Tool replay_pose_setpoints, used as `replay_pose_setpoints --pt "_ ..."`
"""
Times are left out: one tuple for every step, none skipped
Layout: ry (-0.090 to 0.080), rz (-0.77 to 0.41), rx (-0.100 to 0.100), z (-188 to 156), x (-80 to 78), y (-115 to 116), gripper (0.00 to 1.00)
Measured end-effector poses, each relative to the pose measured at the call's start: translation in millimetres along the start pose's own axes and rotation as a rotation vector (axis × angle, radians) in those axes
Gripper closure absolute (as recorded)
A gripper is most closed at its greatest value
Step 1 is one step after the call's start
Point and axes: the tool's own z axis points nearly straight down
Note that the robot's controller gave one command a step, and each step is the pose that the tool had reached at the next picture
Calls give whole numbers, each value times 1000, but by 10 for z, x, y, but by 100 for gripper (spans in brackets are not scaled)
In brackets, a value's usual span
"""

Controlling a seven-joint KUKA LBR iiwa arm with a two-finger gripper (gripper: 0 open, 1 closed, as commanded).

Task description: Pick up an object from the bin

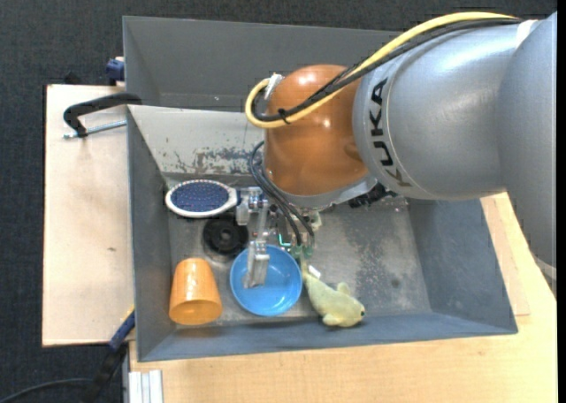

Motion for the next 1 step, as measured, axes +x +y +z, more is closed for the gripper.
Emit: replay_pose_setpoints --pt "-11 -213 -1 1017 -156 -222 0"
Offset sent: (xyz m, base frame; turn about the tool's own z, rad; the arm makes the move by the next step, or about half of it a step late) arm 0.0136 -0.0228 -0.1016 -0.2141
